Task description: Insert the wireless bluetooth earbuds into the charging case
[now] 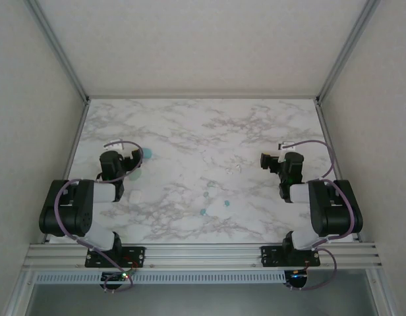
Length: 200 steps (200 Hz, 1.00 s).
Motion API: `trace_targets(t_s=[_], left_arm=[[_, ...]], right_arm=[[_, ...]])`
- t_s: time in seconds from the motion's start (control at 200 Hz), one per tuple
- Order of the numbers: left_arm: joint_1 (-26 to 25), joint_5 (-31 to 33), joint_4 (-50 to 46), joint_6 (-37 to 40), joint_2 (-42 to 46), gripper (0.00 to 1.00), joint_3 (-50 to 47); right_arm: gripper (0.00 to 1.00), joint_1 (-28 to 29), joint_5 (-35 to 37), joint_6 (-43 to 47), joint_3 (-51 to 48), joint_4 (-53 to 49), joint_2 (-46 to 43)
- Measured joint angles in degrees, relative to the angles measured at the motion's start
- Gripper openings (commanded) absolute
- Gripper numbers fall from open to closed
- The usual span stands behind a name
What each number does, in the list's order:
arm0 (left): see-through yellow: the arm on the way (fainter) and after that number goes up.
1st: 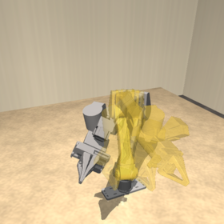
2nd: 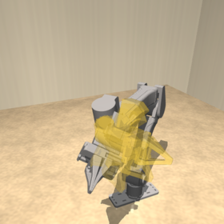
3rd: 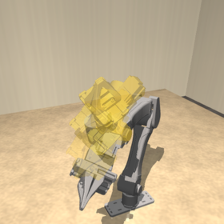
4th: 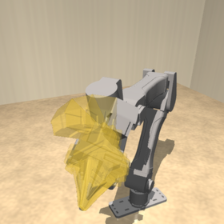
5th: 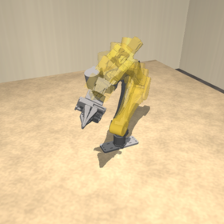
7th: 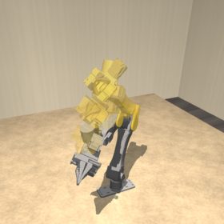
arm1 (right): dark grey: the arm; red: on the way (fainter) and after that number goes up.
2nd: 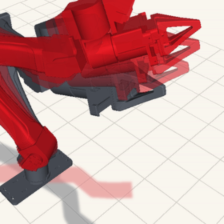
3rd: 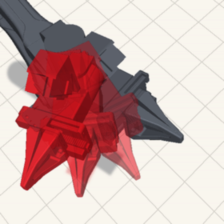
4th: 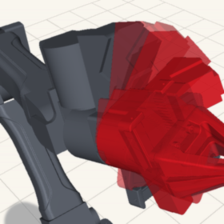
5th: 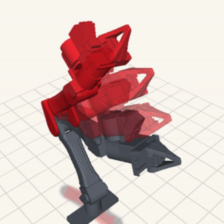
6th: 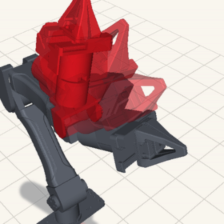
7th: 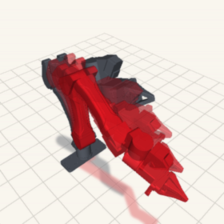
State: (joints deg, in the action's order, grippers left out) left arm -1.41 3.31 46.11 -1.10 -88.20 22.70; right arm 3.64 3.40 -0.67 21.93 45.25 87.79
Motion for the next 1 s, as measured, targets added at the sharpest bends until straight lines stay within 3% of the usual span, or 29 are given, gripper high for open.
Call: trace_targets(t_s=[0.816, 0.896, 1.001], left_arm=[[0.00, 0.00, -0.11, 0.00, 0.04, 1.00, 0.02], [0.00, 0.44, -3.17, -0.07, 1.53, 1.00, 0.76], [0.09, 1.22, -12.37, -1.09, 6.73, 1.00, 4.28]], right_arm=[[0.99, 0.00, -0.07, 0.02, 0.00, -0.04, 0.00], [0.99, 0.00, -0.31, 0.04, 0.83, -2.21, -0.37], [0.99, 0.00, -0.50, -0.39, 5.55, -12.39, -3.63]])
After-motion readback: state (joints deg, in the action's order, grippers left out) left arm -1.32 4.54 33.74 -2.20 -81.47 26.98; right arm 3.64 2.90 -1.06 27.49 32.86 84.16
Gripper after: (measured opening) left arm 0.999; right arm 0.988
